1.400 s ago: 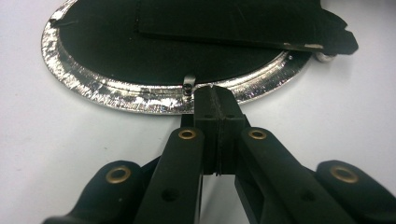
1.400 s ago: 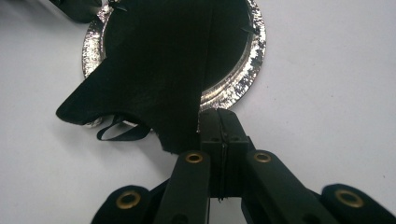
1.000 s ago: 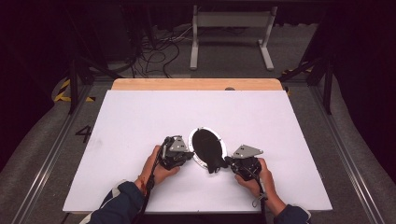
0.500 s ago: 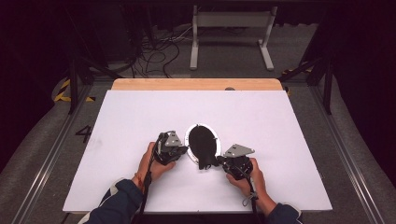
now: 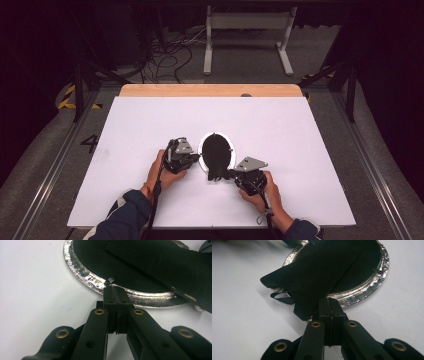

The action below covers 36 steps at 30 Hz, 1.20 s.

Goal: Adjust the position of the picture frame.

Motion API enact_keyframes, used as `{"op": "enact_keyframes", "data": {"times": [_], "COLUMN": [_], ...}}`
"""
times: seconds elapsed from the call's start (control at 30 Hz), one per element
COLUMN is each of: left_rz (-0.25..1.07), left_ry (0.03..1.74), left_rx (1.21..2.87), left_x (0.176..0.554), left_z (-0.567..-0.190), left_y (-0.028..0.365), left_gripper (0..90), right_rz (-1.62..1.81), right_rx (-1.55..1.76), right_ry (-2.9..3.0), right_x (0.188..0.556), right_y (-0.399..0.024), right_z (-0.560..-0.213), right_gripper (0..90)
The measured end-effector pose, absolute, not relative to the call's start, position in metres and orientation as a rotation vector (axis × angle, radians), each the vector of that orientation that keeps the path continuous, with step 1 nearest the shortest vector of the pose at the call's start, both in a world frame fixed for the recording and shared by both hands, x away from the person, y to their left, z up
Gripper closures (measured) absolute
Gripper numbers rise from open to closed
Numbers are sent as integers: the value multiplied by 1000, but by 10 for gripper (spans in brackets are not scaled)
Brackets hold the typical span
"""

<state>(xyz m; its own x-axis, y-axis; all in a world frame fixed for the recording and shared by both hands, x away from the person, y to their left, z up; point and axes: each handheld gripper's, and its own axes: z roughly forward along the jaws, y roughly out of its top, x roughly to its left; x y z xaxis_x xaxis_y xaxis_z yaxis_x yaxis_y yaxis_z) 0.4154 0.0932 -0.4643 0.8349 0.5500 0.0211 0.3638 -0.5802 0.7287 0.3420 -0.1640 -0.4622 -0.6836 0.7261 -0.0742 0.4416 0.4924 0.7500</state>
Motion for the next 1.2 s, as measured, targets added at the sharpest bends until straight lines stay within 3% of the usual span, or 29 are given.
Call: {"op": "enact_keyframes", "data": {"times": [0.8, 1.2], "left_rz": [340, 366], "left_ry": [684, 643], "left_rx": [2240, 2233], "left_x": [421, 415], "left_z": [-465, -453], "left_y": [85, 95], "left_gripper": [893, 846], "right_rz": [1036, 1059], "right_rx": [934, 917], "right_ry": [2384, 2395], "right_x": [338, 338], "right_y": [-162, -169], "right_z": [-462, -462], "right_gripper": [900, 835]}}
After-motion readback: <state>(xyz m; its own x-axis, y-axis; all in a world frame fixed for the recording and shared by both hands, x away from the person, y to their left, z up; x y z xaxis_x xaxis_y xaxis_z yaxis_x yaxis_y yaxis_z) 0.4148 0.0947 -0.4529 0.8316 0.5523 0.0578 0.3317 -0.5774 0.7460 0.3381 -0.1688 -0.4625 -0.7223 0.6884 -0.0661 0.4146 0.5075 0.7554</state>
